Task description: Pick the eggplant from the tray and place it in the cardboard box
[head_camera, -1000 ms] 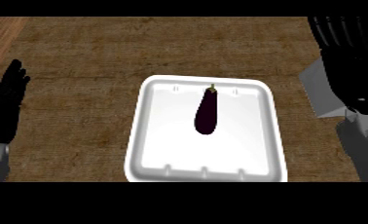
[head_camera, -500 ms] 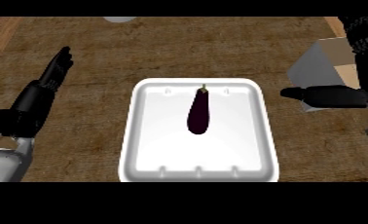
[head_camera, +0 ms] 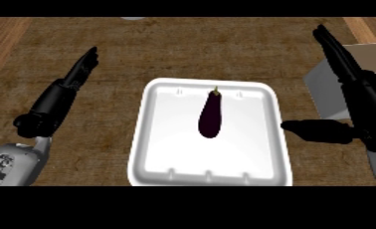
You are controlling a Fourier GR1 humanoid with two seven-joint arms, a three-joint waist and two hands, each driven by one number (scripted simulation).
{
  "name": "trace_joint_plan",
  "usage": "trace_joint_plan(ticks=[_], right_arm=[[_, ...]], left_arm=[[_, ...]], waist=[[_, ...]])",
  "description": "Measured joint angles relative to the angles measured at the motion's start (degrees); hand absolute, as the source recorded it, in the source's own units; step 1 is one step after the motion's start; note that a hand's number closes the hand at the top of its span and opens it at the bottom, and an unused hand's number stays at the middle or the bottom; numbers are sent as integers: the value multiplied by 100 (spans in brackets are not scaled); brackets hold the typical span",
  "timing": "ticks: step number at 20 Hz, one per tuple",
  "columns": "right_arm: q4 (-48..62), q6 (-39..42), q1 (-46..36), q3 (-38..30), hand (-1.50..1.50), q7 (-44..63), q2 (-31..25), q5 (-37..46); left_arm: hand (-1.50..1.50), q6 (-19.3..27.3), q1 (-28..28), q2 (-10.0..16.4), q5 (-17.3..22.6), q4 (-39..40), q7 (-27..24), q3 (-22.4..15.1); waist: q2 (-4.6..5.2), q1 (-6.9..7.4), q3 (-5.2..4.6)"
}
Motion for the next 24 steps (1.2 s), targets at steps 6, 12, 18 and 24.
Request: trace_joint_plan(ticks=[6,12,18,24], right_arm=[[-159,1314,-709,836,-150,1509,-102,397],[4,2674,-1703,1686,-150,3045,571,360],[747,3238,-2571,2168,-150,3825,1638,308],[1512,3406,-2915,2228,-150,4098,2357,244]], left_arm=[[0,-93,-56,-105,-94,8,-27,-72],[0,-162,-166,-196,-194,129,-52,-81],[0,-155,-224,-326,-293,115,8,-80],[0,-189,-170,-374,-344,112,29,3]], waist=[[9,169,-8],[21,232,-8],[16,224,-4],[10,183,3]])
